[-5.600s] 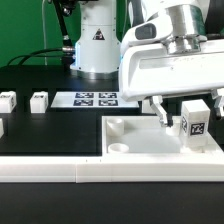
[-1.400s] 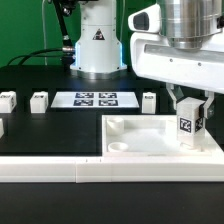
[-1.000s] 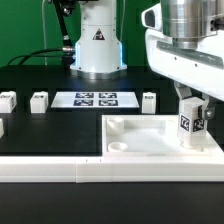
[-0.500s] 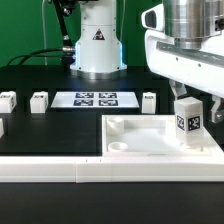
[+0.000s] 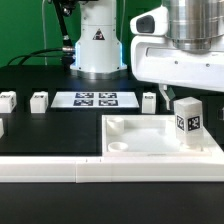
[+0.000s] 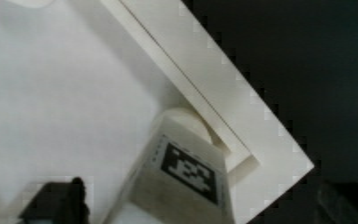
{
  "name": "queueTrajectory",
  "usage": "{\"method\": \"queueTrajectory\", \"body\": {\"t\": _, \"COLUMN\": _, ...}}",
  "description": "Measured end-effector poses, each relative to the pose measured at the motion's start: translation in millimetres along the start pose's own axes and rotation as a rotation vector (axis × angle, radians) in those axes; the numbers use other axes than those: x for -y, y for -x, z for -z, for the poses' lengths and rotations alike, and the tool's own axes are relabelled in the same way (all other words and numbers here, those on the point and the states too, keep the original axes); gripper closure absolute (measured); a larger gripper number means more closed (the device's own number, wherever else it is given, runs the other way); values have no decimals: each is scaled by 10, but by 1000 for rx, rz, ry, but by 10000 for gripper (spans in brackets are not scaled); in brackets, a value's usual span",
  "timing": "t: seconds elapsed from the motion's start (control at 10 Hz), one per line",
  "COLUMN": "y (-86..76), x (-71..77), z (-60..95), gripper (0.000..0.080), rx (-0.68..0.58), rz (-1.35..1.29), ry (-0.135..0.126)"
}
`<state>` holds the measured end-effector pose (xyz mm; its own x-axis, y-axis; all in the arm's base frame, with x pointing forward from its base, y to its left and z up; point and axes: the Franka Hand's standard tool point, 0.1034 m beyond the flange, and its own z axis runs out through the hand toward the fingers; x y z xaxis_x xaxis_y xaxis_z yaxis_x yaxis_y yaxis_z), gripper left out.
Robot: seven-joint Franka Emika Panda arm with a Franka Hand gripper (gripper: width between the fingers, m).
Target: Assemble square table
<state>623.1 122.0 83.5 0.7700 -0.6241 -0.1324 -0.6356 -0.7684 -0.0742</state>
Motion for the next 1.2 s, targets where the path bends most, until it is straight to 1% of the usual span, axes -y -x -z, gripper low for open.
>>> {"method": "queueTrajectory", "body": {"t": 0.1, "y": 0, "x": -1, "z": -1, "gripper": 150, "rx": 0, "rz": 47, "ry": 0}}
{"method": "queueTrajectory", "body": {"t": 0.2, "y": 3, "x": -18, "z": -14, "gripper": 150, "rx": 0, "rz": 176, "ry": 6}}
{"method": "queueTrajectory", "body": {"t": 0.4, "y": -17, "x": -40, "z": -13, "gripper": 150, "rx": 1, "rz": 408, "ry": 5}}
{"method": "queueTrajectory", "body": {"t": 0.5, "y": -13, "x": -38, "z": -15, "gripper": 150, "rx": 2, "rz": 454, "ry": 5}}
{"method": "queueTrajectory", "body": {"t": 0.7, "y": 5, "x": -23, "z": -18, "gripper": 150, "rx": 3, "rz": 635, "ry": 5}}
{"method": "queueTrajectory", "body": {"t": 1.0, "y": -16, "x": -41, "z": -14, "gripper": 150, "rx": 3, "rz": 834, "ry": 5}}
{"method": "queueTrajectory", "body": {"t": 1.1, "y": -31, "x": -53, "z": -12, "gripper": 150, "rx": 3, "rz": 853, "ry": 4}}
{"method": "queueTrajectory", "body": {"t": 1.2, "y": -28, "x": -52, "z": -13, "gripper": 271, "rx": 3, "rz": 850, "ry": 4}}
